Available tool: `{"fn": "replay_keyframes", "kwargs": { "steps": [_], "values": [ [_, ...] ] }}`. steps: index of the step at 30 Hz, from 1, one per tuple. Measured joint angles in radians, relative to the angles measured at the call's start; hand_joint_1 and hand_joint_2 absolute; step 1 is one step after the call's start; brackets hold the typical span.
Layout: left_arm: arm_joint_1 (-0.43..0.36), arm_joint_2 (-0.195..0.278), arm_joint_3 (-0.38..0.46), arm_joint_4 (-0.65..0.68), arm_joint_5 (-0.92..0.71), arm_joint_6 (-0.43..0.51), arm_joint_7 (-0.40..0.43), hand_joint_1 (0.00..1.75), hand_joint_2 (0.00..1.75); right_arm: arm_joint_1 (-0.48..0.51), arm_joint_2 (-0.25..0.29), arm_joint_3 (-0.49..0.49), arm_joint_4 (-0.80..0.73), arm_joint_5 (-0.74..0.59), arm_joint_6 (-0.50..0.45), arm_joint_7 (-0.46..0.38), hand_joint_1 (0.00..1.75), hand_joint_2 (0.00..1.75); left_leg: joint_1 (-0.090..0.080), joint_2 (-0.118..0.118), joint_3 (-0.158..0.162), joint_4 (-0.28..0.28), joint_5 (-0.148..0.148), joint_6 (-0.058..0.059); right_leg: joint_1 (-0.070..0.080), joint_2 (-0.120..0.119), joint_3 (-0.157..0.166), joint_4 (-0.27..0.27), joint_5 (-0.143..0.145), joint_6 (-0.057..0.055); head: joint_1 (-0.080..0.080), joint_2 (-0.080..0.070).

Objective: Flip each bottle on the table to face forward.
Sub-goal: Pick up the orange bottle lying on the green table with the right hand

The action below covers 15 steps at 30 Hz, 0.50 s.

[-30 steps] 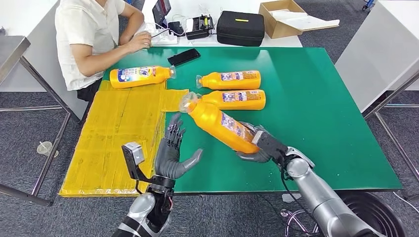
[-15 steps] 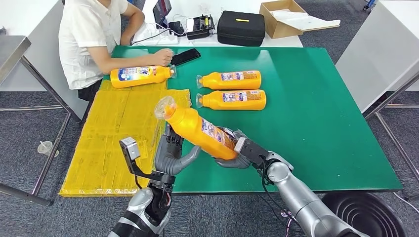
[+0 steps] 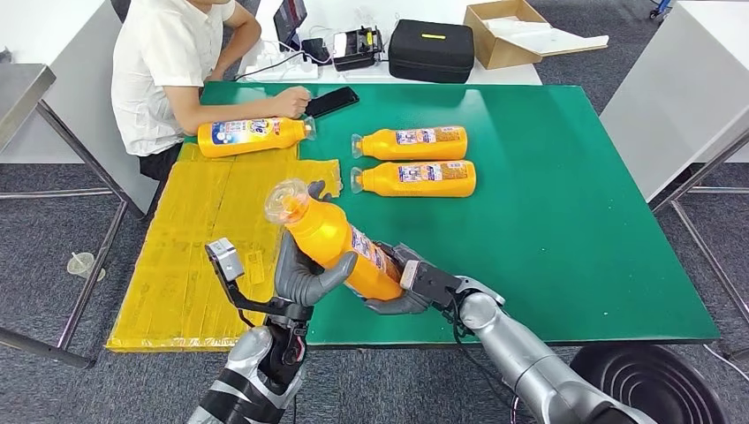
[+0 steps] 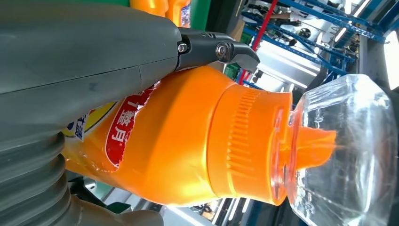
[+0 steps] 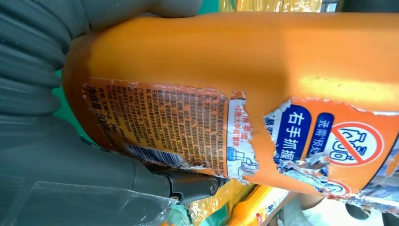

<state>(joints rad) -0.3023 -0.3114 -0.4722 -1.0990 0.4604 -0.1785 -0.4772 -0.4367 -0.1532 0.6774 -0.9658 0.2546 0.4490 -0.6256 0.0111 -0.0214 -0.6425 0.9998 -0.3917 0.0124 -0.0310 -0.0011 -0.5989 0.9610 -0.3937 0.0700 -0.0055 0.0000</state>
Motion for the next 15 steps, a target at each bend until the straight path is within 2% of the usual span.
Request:
{"fn": "replay_keyframes", "kwargs": {
  "steps": [9,10,11,13,14,15],
  "values": [
    [-0.017,-0.002,-0.001,0.015,-0.008,-0.051,0.005,0.00,1.75,-0.024,-0.003,0.042,0.004,0.004,0.030,-0.031,1.75,1.75,0.000,0.000,0.000,0.000,0.000,0.000,0.000,0.000,0.000,0.000,0.000,0.000,0.000,0.000],
    [-0.022,-0.002,-0.002,0.024,-0.016,-0.053,0.006,0.07,1.75,-0.029,-0.005,0.048,0.004,0.003,0.032,-0.033,1.75,1.75,0.000,0.000,0.000,0.000,0.000,0.000,0.000,0.000,0.000,0.000,0.000,0.000,0.000,0.000],
    [-0.028,-0.002,-0.003,0.035,-0.026,-0.053,0.006,0.36,1.75,-0.033,-0.006,0.054,0.004,0.002,0.033,-0.035,1.75,1.75,0.000,0.000,0.000,0.000,0.000,0.000,0.000,0.000,0.000,0.000,0.000,0.000,0.000,0.000],
    [-0.037,-0.002,-0.006,0.057,-0.040,-0.056,0.005,1.23,1.75,-0.039,-0.010,0.064,0.005,-0.003,0.033,-0.039,1.75,1.75,0.000,0.000,0.000,0.000,0.000,0.000,0.000,0.000,0.000,0.000,0.000,0.000,0.000,0.000],
    [-0.040,-0.002,-0.008,0.067,-0.042,-0.061,0.004,1.60,1.75,-0.041,-0.011,0.068,0.006,-0.006,0.034,-0.041,1.75,1.75,0.000,0.000,0.000,0.000,0.000,0.000,0.000,0.000,0.000,0.000,0.000,0.000,0.000,0.000],
    [-0.043,-0.002,-0.009,0.076,-0.042,-0.069,0.003,1.75,1.75,-0.042,-0.011,0.070,0.007,-0.011,0.034,-0.043,1.75,1.75,0.000,0.000,0.000,0.000,0.000,0.000,0.000,0.000,0.000,0.000,0.000,0.000,0.000,0.000]
  ]
}}
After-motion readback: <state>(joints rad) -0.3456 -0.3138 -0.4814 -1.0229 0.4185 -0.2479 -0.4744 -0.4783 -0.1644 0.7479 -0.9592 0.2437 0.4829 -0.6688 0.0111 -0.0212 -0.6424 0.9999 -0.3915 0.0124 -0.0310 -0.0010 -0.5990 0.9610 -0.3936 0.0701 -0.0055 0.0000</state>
